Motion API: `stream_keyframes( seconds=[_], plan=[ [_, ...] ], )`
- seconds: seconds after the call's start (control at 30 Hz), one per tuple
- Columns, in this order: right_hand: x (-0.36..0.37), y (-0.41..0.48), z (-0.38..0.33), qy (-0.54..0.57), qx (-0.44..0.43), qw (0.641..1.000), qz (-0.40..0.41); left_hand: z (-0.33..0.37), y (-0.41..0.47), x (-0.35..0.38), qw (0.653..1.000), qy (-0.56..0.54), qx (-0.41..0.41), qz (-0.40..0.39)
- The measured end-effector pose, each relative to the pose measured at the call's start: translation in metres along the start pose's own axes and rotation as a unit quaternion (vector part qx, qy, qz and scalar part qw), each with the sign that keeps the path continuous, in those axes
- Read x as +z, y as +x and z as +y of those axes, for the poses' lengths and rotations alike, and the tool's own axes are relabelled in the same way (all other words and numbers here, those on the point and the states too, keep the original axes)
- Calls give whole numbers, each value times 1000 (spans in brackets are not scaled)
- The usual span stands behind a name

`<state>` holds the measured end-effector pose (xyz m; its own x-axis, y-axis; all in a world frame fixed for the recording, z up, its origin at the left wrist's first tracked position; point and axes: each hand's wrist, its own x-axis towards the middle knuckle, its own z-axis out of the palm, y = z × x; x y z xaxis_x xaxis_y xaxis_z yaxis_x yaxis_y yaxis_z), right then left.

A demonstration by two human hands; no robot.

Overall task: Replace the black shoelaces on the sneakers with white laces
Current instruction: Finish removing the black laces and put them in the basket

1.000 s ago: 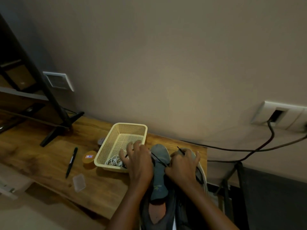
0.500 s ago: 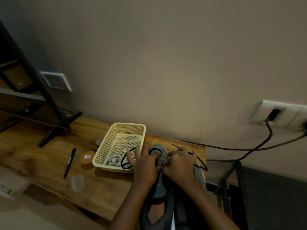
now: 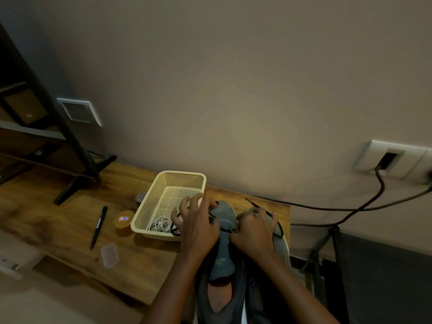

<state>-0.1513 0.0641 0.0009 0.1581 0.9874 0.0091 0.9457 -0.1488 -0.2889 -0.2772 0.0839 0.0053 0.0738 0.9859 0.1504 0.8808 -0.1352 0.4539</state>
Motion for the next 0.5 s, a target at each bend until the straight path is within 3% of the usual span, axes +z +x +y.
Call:
stream_keyframes(
  seconds=[0.1,0.2,0.37,0.5],
  plan=[
    [-3,-1,-1,1,-8,1000,2,9,-5,6,994,61,33,-88],
    [-4,-2,-2,-11,-8,1000,3,11,-6,11,990,91,5,-103],
    [-3,-3,-1,-17,3,1000,7,12,-4,9,993,93,-11,-67],
    [-4,-4,-2,-16,12,1000,8,-2,3,1,991,52,-117,39]
  ],
)
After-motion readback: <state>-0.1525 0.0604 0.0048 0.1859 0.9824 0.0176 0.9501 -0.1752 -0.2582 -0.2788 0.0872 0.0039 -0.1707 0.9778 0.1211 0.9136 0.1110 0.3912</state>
